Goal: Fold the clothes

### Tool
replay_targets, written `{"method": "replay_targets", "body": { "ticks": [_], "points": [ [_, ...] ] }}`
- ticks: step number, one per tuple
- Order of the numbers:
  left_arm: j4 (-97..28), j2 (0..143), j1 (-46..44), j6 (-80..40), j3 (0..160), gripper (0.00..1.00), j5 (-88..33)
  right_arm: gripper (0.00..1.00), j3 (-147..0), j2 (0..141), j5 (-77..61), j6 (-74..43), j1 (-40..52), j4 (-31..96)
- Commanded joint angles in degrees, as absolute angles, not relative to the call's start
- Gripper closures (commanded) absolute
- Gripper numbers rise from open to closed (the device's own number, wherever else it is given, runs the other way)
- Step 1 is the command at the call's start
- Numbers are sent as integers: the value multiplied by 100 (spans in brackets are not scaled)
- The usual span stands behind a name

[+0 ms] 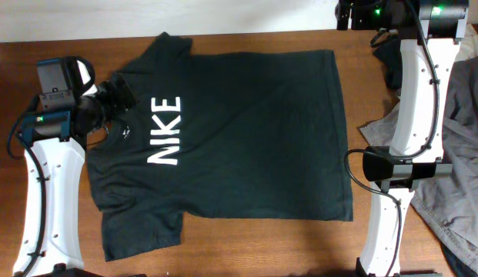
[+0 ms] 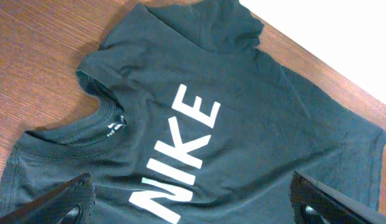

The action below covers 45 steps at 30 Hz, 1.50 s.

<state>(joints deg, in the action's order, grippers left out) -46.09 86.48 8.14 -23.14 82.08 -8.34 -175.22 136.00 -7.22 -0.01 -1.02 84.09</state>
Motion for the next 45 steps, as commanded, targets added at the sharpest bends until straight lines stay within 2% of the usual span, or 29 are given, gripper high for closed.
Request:
{"method": "replay_targets", "body": {
  "ticks": [1, 23, 27, 32, 35, 39, 45],
  "points": [
    [-4604, 8656, 799, -2261, 8298, 1, -810, 1, -17539, 13611, -753, -49, -75, 8427],
    [-4604, 8656, 799, -2261, 8298, 1, -812, 1, -17539, 13611, -867, -86, -75, 8429],
    [-4606, 8656, 799, -2261, 8298, 1, -810, 1, -17543, 13609, -1704, -244, -121, 8689],
    [-4604, 8656, 799, -2261, 8298, 1, -812, 1, -17543, 13609, -1632, -370, -163, 9533],
    [-4604, 8656, 799, -2261, 8298, 1, -812, 13, -17539, 13609, -1500, -405, -150, 9734],
    [-4604, 8656, 799, -2261, 8298, 1, -810, 13, -17541, 13513, -1732, -1000, -102, 9734],
    [-4604, 8656, 799, -2261, 8298, 1, -812, 12, -17541, 13098, -2390, -1066, -102, 9734]
  ]
}}
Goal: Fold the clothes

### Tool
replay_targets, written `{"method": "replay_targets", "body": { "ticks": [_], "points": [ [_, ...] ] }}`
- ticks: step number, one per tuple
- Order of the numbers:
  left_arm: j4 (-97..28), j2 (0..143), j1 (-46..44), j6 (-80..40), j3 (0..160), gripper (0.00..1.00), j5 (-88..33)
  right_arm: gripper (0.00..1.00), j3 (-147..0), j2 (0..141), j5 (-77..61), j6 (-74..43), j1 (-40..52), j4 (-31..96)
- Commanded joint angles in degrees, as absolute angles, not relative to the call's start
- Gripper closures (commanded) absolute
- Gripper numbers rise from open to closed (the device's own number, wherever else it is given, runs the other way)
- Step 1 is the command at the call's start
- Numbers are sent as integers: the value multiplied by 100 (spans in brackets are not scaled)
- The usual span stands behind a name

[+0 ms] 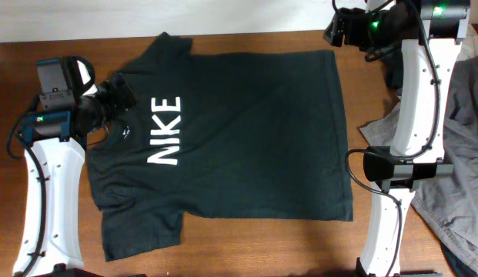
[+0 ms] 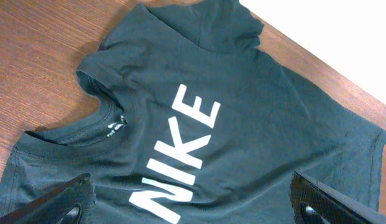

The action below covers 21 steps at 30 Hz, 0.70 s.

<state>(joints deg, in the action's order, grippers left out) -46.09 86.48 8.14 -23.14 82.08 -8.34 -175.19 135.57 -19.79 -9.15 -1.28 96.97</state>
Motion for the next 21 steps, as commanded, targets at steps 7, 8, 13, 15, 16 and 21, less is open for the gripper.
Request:
{"method": "replay_targets", "body": {
  "ticks": [7, 8, 13, 15, 16, 21],
  "points": [
    [-4604, 8656, 799, -2261, 8298, 1, -810, 12, -17327, 12075, -2659, -1127, -73, 9734],
    [-4604, 8656, 799, -2261, 8298, 1, -810, 11, -17237, 11867, -2659, -1127, -69, 9734],
    [-4604, 8656, 799, -2261, 8298, 1, -810, 5, -16359, 10759, -2633, -1109, -69, 9734],
    [-4604, 8656, 799, -2261, 8298, 1, -812, 4, -15836, 10298, -2617, -1052, -71, 9734],
    [-4604, 8656, 799, -2261, 8298, 1, -812, 4, -15546, 10066, -2593, -998, -71, 9734],
    [-4604, 8656, 799, -2261, 8298, 1, -812, 1, -13867, 8888, -1848, -947, -75, 9734]
  ]
}}
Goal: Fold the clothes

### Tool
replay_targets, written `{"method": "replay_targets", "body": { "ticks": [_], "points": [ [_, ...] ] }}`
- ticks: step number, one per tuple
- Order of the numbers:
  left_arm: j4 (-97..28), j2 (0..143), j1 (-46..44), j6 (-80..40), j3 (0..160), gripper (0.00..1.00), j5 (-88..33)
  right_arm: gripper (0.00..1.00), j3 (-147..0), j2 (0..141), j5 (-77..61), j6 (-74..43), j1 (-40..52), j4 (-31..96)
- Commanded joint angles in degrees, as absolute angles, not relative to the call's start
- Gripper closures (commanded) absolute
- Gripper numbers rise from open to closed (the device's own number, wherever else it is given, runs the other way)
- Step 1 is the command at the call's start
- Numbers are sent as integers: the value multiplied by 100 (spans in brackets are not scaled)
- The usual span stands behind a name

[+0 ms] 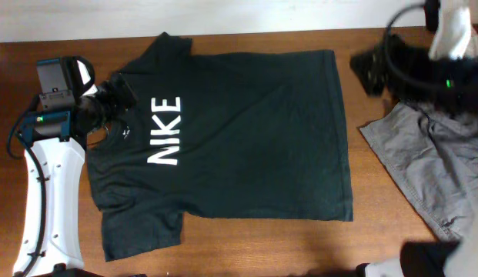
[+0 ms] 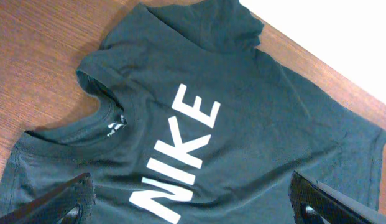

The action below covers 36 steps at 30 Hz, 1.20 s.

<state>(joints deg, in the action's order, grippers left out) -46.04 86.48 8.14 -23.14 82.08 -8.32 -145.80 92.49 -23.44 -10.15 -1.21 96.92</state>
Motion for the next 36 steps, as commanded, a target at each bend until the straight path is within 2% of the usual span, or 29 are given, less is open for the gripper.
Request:
{"method": "replay_targets", "body": {
  "ticks": [1, 11, 19, 27, 36],
  "points": [
    [-4604, 8656, 799, -2261, 8298, 1, -812, 1, -13500, 8667, -1754, -947, -75, 9734],
    [-4604, 8656, 799, -2261, 8298, 1, -812, 1, -10086, 6831, -1433, -1035, -75, 9686],
    [-4604, 8656, 799, -2261, 8298, 1, -810, 1, -7926, 5861, -1435, -1743, -75, 8663],
    [-4604, 8656, 799, -2261, 8298, 1, -812, 1, -6309, 5913, -1352, -1905, -75, 7616],
    [-4604, 8656, 799, -2261, 8298, 1, -812, 1, -5450, 6674, -913, -2067, -75, 6823]
  ]
}}
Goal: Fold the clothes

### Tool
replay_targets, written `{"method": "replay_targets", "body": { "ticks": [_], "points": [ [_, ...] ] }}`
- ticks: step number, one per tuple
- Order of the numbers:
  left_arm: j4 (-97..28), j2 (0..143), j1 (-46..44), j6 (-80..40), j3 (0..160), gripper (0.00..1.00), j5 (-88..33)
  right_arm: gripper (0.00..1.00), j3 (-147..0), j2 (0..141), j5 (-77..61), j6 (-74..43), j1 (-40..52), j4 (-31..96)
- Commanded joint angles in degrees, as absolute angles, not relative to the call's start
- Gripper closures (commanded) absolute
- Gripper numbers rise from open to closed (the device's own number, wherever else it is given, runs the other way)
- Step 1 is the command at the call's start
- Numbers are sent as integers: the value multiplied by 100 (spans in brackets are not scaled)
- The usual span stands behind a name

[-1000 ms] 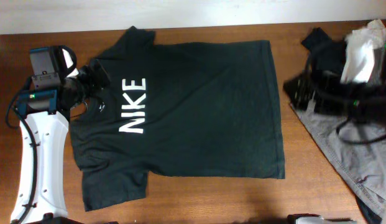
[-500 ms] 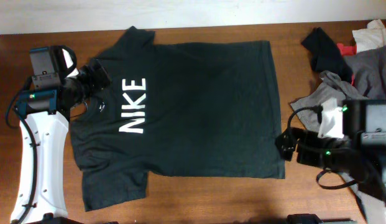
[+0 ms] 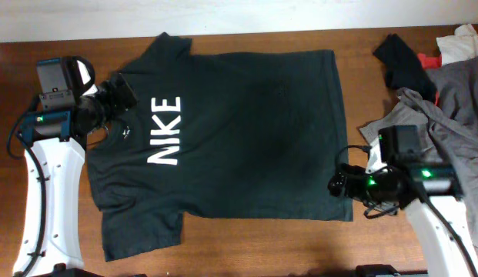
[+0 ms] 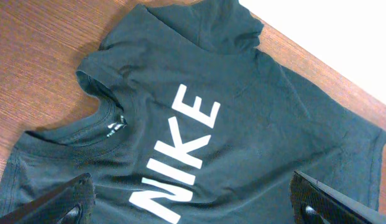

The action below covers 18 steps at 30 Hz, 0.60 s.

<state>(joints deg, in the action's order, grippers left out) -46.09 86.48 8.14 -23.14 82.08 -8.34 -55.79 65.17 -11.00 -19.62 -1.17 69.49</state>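
Observation:
A dark T-shirt (image 3: 246, 131) with white NIKE lettering lies spread flat, face up, on the wooden table; its collar points left. My left gripper (image 3: 119, 96) hovers at the collar and is open. In the left wrist view its two fingers (image 4: 65, 202) stand wide apart over the lettering on the shirt (image 4: 199, 124), with nothing between them. My right gripper (image 3: 340, 185) sits low beside the shirt's hem at the near right corner. It is small and dark there, so its jaws cannot be read.
A heap of other clothes lies along the table's right side: a grey garment (image 3: 454, 92), a black one (image 3: 402, 61), and red and white pieces behind them. Bare wood table (image 3: 223, 246) shows in front of the shirt.
The right arm, a blur over the right-hand clothes before, now rests low at the near right with its gripper by the shirt's hem corner. Left gripper and shirt are unchanged.
At first the right arm reached up to the table's far right edge, its gripper beyond the shirt's far hem corner. It stayed near there, then was blurred over the clothes heap, and now sits at the near hem corner. The left gripper stayed open over the collar throughout.

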Motion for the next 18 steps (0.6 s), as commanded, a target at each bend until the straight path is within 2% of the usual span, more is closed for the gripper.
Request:
{"method": "replay_targets", "body": {
  "ticks": [1, 6, 10, 18],
  "points": [
    [-4604, 8656, 799, -2261, 8298, 1, -812, 1, -5422, 6764, -913, -2067, -75, 6735],
    [-4604, 8656, 799, -2261, 8298, 1, -812, 0, -5389, 7273, -849, -2067, -75, 6549],
    [-4604, 8656, 799, -2261, 8298, 1, -812, 11, -5389, 7623, -607, -2073, -78, 6573],
    [-4604, 8656, 799, -2261, 8298, 1, -810, 19, -5358, 7913, 78, -2779, -78, 6534]
  ]
}}
